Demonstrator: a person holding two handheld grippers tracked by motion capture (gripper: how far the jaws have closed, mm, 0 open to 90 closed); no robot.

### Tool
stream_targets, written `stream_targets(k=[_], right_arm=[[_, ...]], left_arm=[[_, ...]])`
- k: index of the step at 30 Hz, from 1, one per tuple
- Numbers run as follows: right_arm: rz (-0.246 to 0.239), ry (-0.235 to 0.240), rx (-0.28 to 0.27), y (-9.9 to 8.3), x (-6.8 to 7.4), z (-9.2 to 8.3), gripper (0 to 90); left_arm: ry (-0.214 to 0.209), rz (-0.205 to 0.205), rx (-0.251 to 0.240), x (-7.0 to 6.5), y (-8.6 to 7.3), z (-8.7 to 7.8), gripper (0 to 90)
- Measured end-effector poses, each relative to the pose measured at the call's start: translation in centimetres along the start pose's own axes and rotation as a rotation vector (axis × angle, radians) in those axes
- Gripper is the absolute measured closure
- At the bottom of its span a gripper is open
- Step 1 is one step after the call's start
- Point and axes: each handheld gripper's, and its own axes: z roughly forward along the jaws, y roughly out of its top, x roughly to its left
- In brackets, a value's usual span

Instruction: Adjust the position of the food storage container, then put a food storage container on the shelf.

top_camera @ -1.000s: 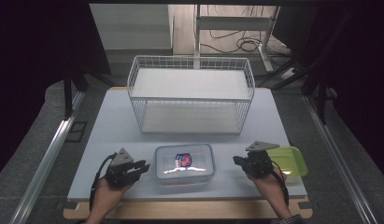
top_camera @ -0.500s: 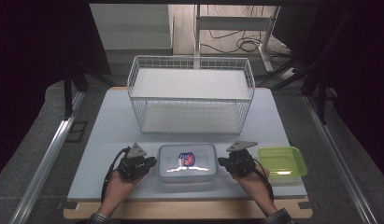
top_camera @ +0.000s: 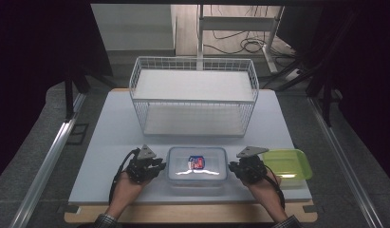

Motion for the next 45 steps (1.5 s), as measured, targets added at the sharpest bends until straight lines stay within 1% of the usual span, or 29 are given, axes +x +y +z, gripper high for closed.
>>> stream_targets(k=[1,2,5,7,8,10,11,12,13,14,16,18,22,25,26,29,31,34,36,38,41,44,45], right_arm=[[0.0,0.0,0.0,0.0,0.0,0.0,78.5],[0.004,-0.004,-0.006,0.0,-0.1,-0.2,75.2],[0.024,-0.027,-0.031,-0.3,-0.8,-0.7,64.0],[0.038,-0.037,-0.039,-0.5,-1.2,-1.0,57.1],[0.052,-0.045,-0.052,-0.7,-1.6,-1.3,50.1],[0.061,-0.045,-0.062,-0.8,-1.9,-1.5,44.1],[0.061,-0.045,-0.062,-0.8,-1.9,-1.5,44.1],[0.063,-0.044,-0.067,-0.9,-2.0,-1.6,41.2],[0.07,-0.042,-0.074,-0.9,-2.1,-1.7,37.9],[0.074,-0.037,-0.08,-0.9,-2.2,-1.8,35.3],[0.075,-0.028,-0.09,-0.9,-2.4,-1.8,30.7],[0.083,-0.016,-0.103,-0.9,-2.4,-1.8,27.0],[0.089,-0.001,-0.125,-0.9,-2.4,-1.9,20.2],[0.088,0.017,-0.138,-0.9,-2.5,-1.8,15.7],[0.086,0.023,-0.136,-0.9,-2.5,-1.8,14.0],[0.078,0.033,-0.15,-0.8,-2.5,-1.8,11.4],[0.075,0.039,-0.161,-0.7,-2.4,-1.8,9.5],[0.06,0.046,-0.164,-0.6,-2.3,-1.9,8.4],[0.061,0.053,-0.168,-0.4,-2.2,-1.9,7.7],[0.064,0.072,-0.172,-0.2,-2.1,-1.9,7.5],[0.077,0.106,-0.157,0.2,-1.7,-1.8,7.2],[0.083,0.127,-0.138,0.6,-1.3,-1.6,3.7],[0.083,0.139,-0.133,0.8,-1.1,-1.5,2.9]], left_arm=[[0.0,0.0,0.0,0.0,0.0,0.0,62.2],[0.0,-0.008,-0.005,0.2,-0.1,-0.2,62.2],[0.008,-0.02,-0.033,0.6,-0.2,-0.7,45.1],[0.015,-0.013,-0.044,0.6,-0.4,-1.0,36.5],[0.003,-0.018,-0.04,0.7,-0.6,-1.1,29.5],[-0.017,-0.036,-0.034,0.8,-0.8,-1.3,24.9],[-0.017,-0.036,-0.034,0.8,-0.8,-1.3,20.3],[-0.028,-0.043,-0.036,0.8,-0.9,-1.4,20.3],[-0.038,-0.047,-0.037,0.9,-0.9,-1.5,16.0],[-0.049,-0.046,-0.043,0.9,-1.0,-1.8,14.8],[-0.047,-0.049,-0.045,0.8,-1.1,-2.0,9.4],[-0.045,-0.042,-0.057,1.0,-1.3,-2.2,9.0],[-0.022,-0.02,-0.093,1.1,-1.5,-2.5,9.4],[-0.026,-0.006,-0.115,1.2,-1.6,-2.5,9.8],[-0.023,-0.003,-0.116,1.1,-1.6,-2.5,9.9],[-0.022,0.017,-0.115,1.0,-1.5,-2.5,9.8],[-0.023,0.023,-0.108,0.9,-1.4,-2.5,9.8],[-0.04,0.007,-0.091,0.9,-1.1,-2.5,9.7],[-0.063,-0.003,-0.097,0.8,-0.8,-2.7,9.5],[-0.074,-0.007,-0.1,0.7,-0.4,-2.8,9.3],[-0.1,-0.015,-0.101,0.6,0.2,-2.9,6.6],[-0.133,-0.026,-0.082,0.3,0.8,-2.6,4.2],[-0.145,-0.021,-0.079,0.2,1.0,-2.5,4.0]])
